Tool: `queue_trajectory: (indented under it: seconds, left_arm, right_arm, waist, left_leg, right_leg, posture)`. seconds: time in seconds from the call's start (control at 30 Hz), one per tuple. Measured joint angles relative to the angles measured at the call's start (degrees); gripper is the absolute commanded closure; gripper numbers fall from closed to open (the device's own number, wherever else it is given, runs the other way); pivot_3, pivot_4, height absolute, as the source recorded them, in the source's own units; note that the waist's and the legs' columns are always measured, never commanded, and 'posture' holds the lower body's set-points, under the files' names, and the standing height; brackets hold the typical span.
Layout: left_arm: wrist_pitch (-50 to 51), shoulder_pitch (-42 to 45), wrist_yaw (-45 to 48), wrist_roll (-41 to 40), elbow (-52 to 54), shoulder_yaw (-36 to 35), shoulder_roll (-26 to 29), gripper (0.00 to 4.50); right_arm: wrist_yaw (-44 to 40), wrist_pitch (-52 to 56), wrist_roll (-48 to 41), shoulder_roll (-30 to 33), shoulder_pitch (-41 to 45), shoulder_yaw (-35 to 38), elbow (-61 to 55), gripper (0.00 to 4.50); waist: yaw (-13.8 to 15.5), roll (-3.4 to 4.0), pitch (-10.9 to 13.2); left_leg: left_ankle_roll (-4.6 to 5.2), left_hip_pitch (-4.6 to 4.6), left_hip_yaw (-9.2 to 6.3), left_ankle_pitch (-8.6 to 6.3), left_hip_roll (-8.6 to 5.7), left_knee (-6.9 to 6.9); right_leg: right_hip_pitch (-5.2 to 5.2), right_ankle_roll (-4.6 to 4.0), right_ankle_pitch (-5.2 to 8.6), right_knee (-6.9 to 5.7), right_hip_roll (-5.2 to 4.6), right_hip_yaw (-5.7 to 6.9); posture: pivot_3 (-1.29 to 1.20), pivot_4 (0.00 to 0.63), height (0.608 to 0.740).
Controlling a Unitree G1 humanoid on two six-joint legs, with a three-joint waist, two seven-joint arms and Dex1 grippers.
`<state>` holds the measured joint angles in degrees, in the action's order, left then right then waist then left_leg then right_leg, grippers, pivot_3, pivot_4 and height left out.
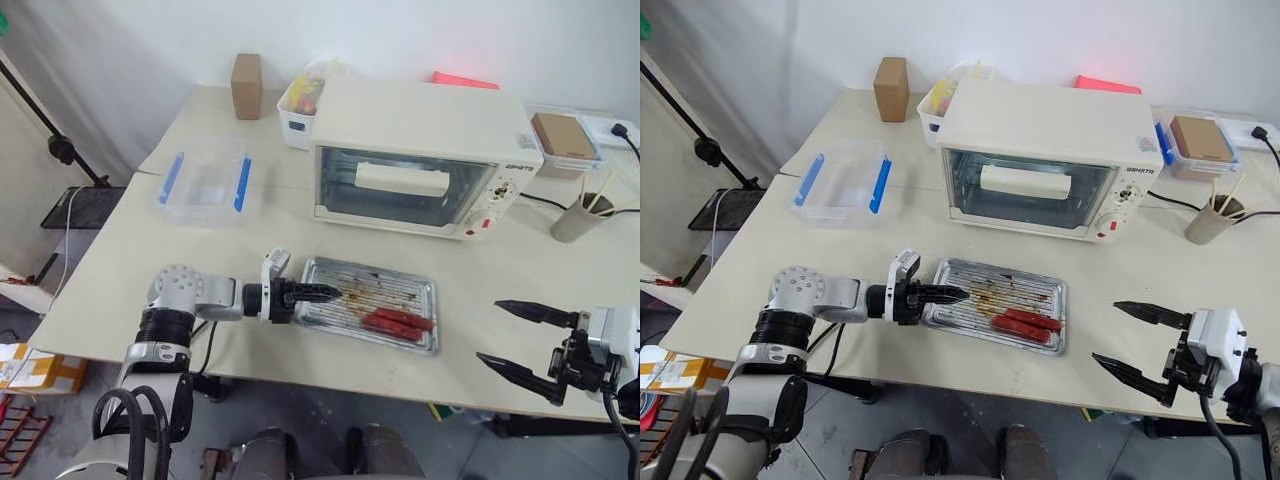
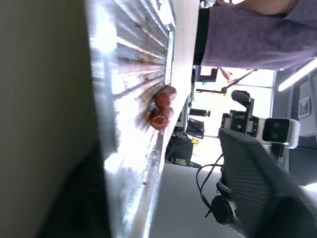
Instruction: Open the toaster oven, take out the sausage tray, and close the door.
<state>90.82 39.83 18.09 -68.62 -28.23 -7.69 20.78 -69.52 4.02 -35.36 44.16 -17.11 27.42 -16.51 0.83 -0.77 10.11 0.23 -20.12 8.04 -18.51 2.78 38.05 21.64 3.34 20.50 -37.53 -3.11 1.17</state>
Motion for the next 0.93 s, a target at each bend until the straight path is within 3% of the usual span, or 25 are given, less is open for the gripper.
queue_trajectory:
  seconds: [0.07, 0.27, 0.37, 0.43, 0.57, 0.7, 0.8, 0.93]
  left_arm:
    - [0.74, -1.22, 0.71, -0.01, 2.25, -0.8, 0.89, 0.04]
    - [-0.64, -11.46, 5.92, -0.01, 17.28, -3.96, 12.9, 0.02]
    - [-10.32, -18.85, 14.26, 5.75, 27.0, -3.27, 21.78, 0.02]
    - [-26.2, -26.48, 24.35, 15.41, 33.35, -0.76, 28.8, 0.02]
    - [-52.51, -34.19, 36.21, 29.06, 34.3, -0.36, 30.9, 0.02]
    - [-80.63, -35.11, 42.5, 39.85, 29.8, -3.49, 29.35, 0.02]
    - [-89.21, -34.18, 44.96, 41.91, 26.61, -5.12, 27.95, 0.02]
    - [-93.24, -33.92, 45.9, 43.3, 24.71, -4.78, 26.04, 0.02]
  right_arm:
    - [-0.01, 0.02, 0.05, 0.0, 0.45, -0.2, 0.16, 0.0]
    - [-0.89, -0.06, 0.6, 0.04, 4.08, -2.44, 3.21, 0.0]
    - [-1.39, -0.21, 0.83, 0.21, 5.63, -2.67, 4.93, 0.0]
    - [-2.34, -0.21, 0.94, 0.34, 7.61, -3.72, 5.85, 0.0]
    - [-3.72, -0.07, 0.93, 0.78, 10.39, -5.02, 6.67, 0.0]
    - [-6.21, 2.13, -0.08, 2.55, 13.71, -7.46, 5.93, 0.0]
    - [-7.19, 3.7, -0.59, 2.84, 15.09, -9.31, 5.26, 0.0]
    - [-7.0, 4.04, -0.62, 2.78, 16.61, -9.6, 5.66, 0.0]
  waist:
    - [-0.45, -0.03, 0.02]
    - [-2.9, -0.14, 0.08]
    - [-3.11, -0.2, 0.12]
    - [-2.95, -0.15, 0.12]
    - [-2.24, -0.13, 0.12]
    - [-2.04, -0.14, 0.12]
    - [-2.35, -0.13, 0.13]
    - [-2.4, -0.17, 0.15]
  left_leg:
    - [0.0, 0.0, 0.0, 0.0, 0.02, -0.03]
    - [-0.15, 0.05, -0.03, 0.09, 0.12, -0.16]
    - [-0.27, 0.04, -0.07, 0.13, 0.08, -0.31]
    - [-0.34, 0.04, -0.02, 0.17, -0.08, -0.6]
    - [-0.25, -0.27, 0.04, 0.26, -0.25, -0.89]
    - [-0.06, -0.39, 0.0, 0.19, -0.22, -0.99]
    - [0.1, -0.41, 0.03, 0.12, -0.21, -1.0]
    - [0.2, -0.42, 0.1, 0.08, -0.2, -0.92]
  right_leg:
    - [0.01, 0.01, 0.01, 0.0, 0.01, 0.01]
    - [0.15, -0.1, 0.07, -0.14, 0.11, -0.05]
    - [0.25, -0.14, 0.09, -0.15, 0.1, -0.09]
    - [0.37, -0.2, 0.11, -0.11, -0.06, -0.11]
    - [0.82, -0.26, 0.13, -0.03, -0.31, -0.08]
    - [0.88, -0.3, 0.15, 0.14, -0.34, 0.01]
    - [0.89, -0.3, 0.17, 0.16, -0.34, 0.04]
    - [0.88, -0.25, 0.16, 0.14, -0.33, 0.07]
  posture:
    - [0.0, 0.15, 0.74]
    - [0.0, 0.15, 0.74]
    - [0.0, 0.15, 0.74]
    - [0.0, 0.15, 0.74]
    - [0.0, 0.15, 0.74]
    - [0.0, 0.15, 0.74]
    - [0.0, 0.15, 0.74]
    - [0.0, 0.15, 0.74]
